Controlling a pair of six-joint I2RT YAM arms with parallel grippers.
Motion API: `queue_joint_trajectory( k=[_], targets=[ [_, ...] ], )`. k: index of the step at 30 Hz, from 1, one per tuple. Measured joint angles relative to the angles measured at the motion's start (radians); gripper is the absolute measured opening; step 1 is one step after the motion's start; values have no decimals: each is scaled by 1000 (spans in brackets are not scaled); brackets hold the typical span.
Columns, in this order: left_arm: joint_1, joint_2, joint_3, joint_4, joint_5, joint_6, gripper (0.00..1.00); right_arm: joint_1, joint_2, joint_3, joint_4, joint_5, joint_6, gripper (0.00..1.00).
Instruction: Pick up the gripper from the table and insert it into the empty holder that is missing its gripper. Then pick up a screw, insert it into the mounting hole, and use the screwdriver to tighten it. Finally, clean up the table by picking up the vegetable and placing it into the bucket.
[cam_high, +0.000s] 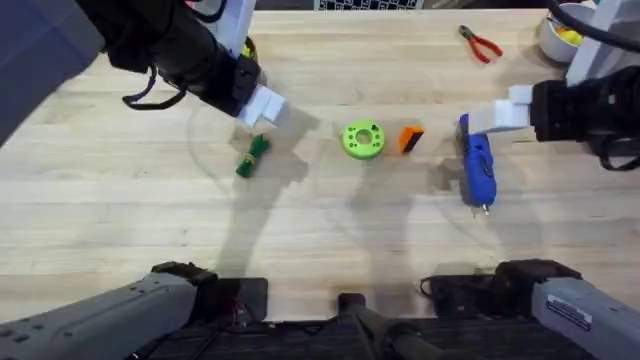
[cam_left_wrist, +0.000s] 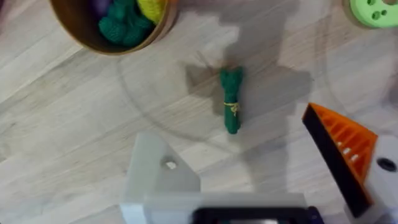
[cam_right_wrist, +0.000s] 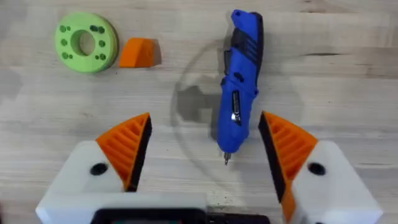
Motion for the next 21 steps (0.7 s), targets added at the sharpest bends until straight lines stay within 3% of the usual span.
queue_joint_trajectory(
  k=[11,21],
  targets=[
    [0,0,4,64,-79,-25,986,0,0,0,0,0,0,992],
    [23,-40,114,65,-105,-56,986,0,0,0,0,0,0,991]
  ],
)
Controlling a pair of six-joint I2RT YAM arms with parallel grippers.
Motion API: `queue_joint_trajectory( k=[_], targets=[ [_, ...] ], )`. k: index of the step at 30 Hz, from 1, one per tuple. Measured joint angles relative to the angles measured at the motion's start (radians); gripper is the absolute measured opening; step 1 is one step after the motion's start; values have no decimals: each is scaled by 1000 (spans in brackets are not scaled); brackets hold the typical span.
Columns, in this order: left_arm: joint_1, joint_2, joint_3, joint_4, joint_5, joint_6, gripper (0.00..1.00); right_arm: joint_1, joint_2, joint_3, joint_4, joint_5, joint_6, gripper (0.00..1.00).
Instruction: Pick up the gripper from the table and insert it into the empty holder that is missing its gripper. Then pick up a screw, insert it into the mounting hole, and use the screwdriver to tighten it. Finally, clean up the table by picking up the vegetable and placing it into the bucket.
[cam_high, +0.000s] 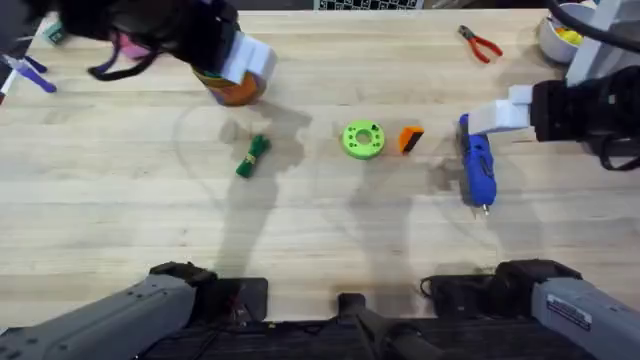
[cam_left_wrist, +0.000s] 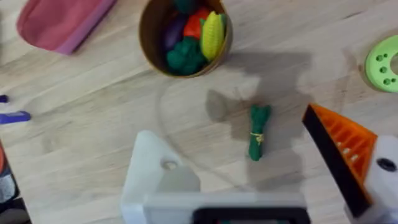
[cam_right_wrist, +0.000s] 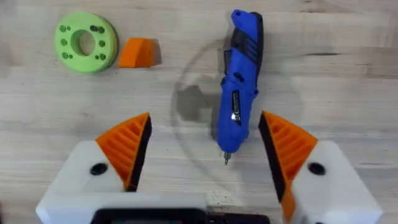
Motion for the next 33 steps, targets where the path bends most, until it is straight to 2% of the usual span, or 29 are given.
queue_joint_trajectory(
  k=[4,9,14,20,23,27,33],
  targets=[
    [3,-38,3,-16,-19,1,986,0,0,0,0,0,0,991],
    [3,-33,4,67,-31,4,986,0,0,0,0,0,0,991],
    [12,-11,4,85,-29,-29,985,0,0,0,0,0,0,992],
    [43,-19,3,95,12,-45,986,0,0,0,0,0,0,992],
    [44,-62,-20,141,34,-45,985,0,0,0,0,0,0,991],
    [44,-185,-159,307,57,-49,986,0,0,0,0,0,0,991],
    [51,-396,-529,703,132,-53,986,0,0,0,-1,0,0,990]
  ],
)
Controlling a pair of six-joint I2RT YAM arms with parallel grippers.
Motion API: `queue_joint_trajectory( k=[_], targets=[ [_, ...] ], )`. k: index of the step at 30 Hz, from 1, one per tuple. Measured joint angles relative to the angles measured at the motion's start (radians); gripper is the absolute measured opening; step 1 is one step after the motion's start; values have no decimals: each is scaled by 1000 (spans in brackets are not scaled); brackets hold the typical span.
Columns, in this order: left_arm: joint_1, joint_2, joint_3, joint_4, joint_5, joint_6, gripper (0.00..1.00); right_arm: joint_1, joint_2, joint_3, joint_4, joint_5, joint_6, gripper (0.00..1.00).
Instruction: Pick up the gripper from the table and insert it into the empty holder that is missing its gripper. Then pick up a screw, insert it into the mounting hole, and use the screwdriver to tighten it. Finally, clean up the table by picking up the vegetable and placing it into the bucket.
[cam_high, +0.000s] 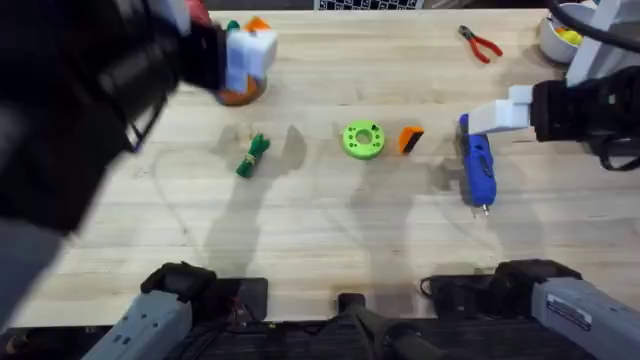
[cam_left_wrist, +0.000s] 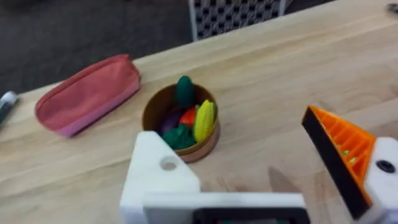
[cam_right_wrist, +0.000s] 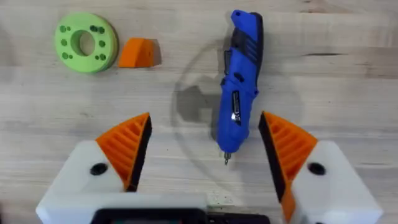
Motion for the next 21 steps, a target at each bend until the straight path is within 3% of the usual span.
queue_joint_trajectory(
  k=[4,7,16,21],
  targets=[
    [38,-143,-230,209,85,-2,986,0,0,0,0,0,0,992],
    [74,-248,-354,288,153,-4,986,0,0,0,0,0,0,991],
    [158,-559,-616,320,372,-6,986,0,0,0,0,0,0,991],
    [166,-711,-699,323,451,-7,986,0,0,0,0,0,0,991]
  ],
)
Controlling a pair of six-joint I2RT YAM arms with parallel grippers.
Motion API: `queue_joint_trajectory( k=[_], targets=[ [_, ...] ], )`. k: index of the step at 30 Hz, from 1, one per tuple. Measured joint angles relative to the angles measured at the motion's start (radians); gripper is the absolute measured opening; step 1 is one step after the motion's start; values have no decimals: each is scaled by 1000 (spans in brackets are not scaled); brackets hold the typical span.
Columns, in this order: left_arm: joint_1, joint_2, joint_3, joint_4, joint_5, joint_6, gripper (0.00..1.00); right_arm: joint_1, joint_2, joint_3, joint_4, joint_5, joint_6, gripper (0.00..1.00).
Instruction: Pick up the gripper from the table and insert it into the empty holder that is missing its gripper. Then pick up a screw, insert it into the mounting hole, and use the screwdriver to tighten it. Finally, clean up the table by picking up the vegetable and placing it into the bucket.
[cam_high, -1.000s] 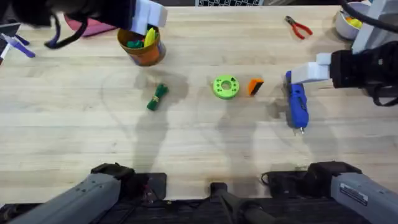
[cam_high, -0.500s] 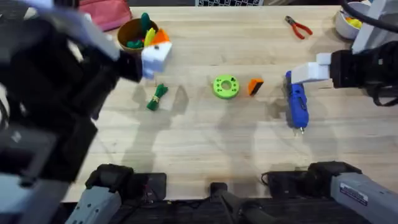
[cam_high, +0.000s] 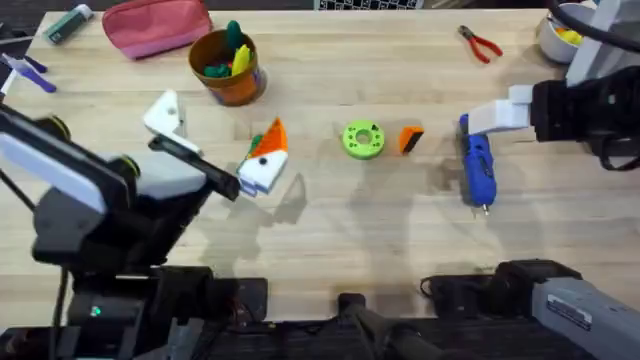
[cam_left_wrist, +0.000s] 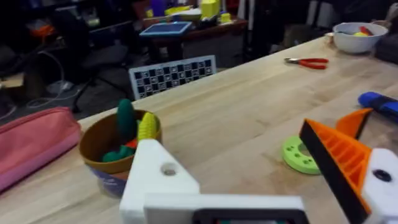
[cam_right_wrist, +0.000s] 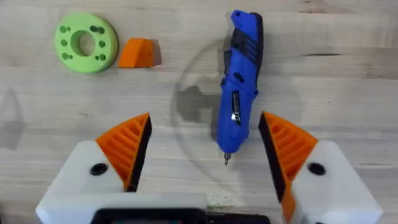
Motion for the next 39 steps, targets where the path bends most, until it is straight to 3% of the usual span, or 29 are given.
queue_joint_trajectory(
  k=[9,15,18,26,39],
  targets=[
    [0,-131,-156,48,244,0,986,0,0,0,0,0,0,991],
    [0,-164,-169,56,464,-2,986,0,0,0,0,0,0,991],
    [0,-174,-169,57,543,-38,986,0,0,0,0,0,0,991],
    [0,-176,-169,48,666,-146,986,0,0,0,0,0,0,994],
    [0,-176,-169,-68,708,-158,986,0,0,0,0,0,0,992]
  ],
)
